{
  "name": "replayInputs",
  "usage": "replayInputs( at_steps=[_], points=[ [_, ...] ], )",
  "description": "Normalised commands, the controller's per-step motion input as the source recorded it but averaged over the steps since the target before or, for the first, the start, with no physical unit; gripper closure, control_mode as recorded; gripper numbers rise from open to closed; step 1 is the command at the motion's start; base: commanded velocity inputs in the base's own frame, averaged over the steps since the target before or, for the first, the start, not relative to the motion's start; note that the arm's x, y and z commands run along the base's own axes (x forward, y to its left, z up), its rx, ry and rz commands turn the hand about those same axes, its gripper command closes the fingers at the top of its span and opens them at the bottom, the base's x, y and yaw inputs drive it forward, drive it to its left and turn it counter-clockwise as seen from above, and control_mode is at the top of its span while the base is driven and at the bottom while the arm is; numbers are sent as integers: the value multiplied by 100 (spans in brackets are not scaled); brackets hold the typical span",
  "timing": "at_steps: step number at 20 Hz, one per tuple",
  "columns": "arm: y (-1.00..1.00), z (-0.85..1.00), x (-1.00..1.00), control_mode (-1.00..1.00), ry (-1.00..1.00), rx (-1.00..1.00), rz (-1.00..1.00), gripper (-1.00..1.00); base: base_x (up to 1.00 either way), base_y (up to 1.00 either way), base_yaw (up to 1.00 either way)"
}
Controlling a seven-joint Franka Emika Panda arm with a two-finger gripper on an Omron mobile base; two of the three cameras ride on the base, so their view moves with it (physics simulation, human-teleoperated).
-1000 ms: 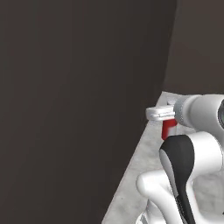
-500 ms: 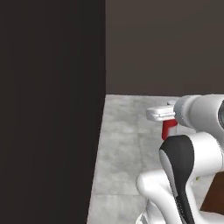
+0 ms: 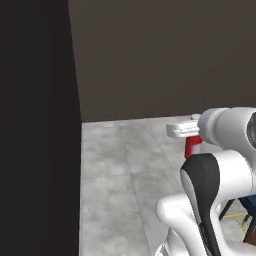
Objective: Place the ketchup and condiment bottle from the counter to the top shelf of the fridge. If the existing items in the fridge are on the top shelf, move them to other shelves.
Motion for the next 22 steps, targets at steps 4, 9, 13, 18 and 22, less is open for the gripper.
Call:
replayInputs(
  at_steps=[4,9,13,18,22],
  points=[
    [0,0,0,100,0,0,0,100,100,-54,-30],
    [0,0,0,100,0,0,0,100,100,-48,-33],
    [0,0,0,100,0,0,0,100,100,-39,-39],
    [0,0,0,100,0,0,0,100,100,-26,-45],
    [0,0,0,100,0,0,0,100,100,-19,-45]
  ],
)
